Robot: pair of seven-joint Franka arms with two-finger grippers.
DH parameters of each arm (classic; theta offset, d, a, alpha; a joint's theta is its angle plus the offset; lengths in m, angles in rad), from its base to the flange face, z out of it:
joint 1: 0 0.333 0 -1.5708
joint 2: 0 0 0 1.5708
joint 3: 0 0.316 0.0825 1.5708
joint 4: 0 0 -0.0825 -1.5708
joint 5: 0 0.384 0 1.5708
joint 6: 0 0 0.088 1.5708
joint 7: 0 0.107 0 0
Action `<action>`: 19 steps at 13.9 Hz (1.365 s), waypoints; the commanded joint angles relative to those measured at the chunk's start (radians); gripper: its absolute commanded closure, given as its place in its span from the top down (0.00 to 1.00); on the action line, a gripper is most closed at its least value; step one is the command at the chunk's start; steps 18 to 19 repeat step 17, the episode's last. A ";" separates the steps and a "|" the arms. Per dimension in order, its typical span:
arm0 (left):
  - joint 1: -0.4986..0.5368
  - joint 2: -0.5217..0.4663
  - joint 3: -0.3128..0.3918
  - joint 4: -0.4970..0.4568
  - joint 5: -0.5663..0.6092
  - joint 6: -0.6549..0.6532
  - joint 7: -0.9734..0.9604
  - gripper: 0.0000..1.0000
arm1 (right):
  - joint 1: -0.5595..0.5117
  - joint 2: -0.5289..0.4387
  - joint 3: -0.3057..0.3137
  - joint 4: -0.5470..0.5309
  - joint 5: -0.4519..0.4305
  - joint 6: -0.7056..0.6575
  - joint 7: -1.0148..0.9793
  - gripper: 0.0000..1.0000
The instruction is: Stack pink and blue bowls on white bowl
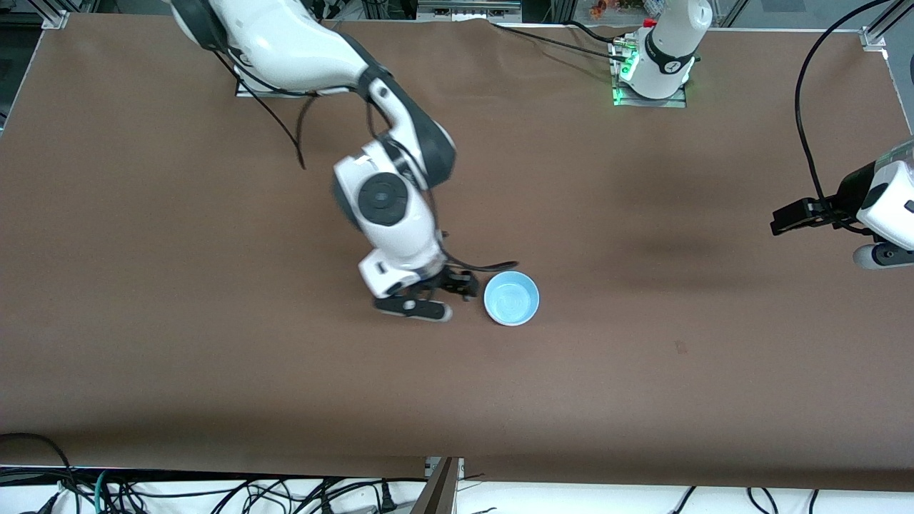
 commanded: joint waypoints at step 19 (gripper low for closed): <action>0.004 0.015 0.005 0.046 -0.039 -0.020 0.015 1.00 | -0.433 -0.848 0.094 -0.670 -0.122 -0.390 -0.595 1.00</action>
